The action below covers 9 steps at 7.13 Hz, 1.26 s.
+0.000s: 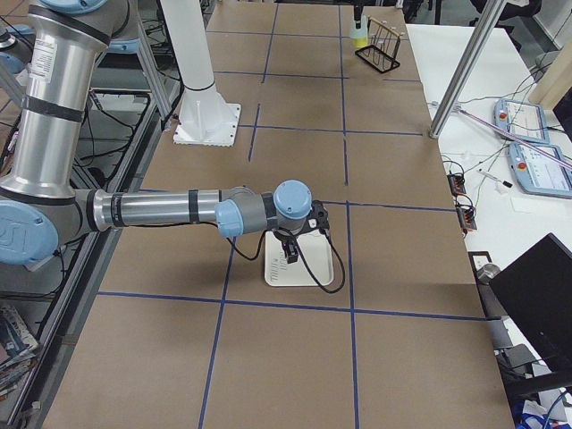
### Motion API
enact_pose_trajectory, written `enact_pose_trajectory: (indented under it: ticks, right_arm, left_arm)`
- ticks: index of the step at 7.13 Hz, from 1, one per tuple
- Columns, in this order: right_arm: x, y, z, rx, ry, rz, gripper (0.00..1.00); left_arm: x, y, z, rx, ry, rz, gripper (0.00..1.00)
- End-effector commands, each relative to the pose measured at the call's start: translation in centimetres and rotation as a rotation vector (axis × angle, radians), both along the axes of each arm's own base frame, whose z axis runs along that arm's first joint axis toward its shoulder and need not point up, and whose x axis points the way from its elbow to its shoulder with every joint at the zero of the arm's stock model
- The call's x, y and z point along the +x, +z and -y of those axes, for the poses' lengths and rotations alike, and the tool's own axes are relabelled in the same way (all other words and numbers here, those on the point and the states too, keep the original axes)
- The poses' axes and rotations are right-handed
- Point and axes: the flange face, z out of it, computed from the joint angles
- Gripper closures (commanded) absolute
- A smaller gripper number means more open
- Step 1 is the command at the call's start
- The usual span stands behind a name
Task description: Left arm grabs green cup and hands to right arm on tray
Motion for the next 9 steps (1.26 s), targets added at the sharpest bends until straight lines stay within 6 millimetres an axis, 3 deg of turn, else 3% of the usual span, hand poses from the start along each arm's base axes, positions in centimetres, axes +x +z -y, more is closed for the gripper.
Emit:
enact_pose_trajectory:
  ticks: [1, 2, 3, 4, 6, 7, 8, 9]
  right_arm:
    - [-4.7, -4.5, 1.9, 0.017, 0.034, 0.054, 0.0]
    - [-8.1, -7.8, 3.4, -0.033, 0.052, 0.083, 0.0]
    - [-11.4, -10.9, 4.4, -0.118, 0.073, 0.105, 0.0]
    - [-13.7, -13.9, 5.1, -0.168, 0.087, 0.129, 0.0]
    - [-16.8, -17.6, 4.5, -0.178, 0.097, 0.222, 0.0]
    - [-17.8, -19.8, 4.6, -0.185, 0.115, 0.268, 0.0]
    - [-20.4, -22.0, 3.7, -0.158, 0.107, 0.309, 0.0]
    - [-22.5, -22.6, 2.8, -0.192, 0.173, 0.344, 0.0]
  left_arm:
    - [6.5, -3.6, -5.2, -0.12, -0.032, -0.121, 0.92]
    - [8.1, -5.2, -6.5, -0.146, -0.065, -0.219, 0.92]
    - [11.4, -6.1, -8.8, -0.27, -0.103, -0.304, 0.92]
    - [12.5, -7.3, -9.9, -0.336, -0.138, -0.417, 0.92]
    - [15.3, -8.2, -13.4, -0.473, -0.15, -0.59, 0.92]
    - [15.1, -8.7, -13.7, -0.535, -0.198, -0.668, 0.92]
    - [15.9, -8.8, -14.4, -0.556, -0.197, -0.73, 0.92]
    - [16.5, -8.6, -14.6, -0.596, -0.218, -0.801, 0.92]
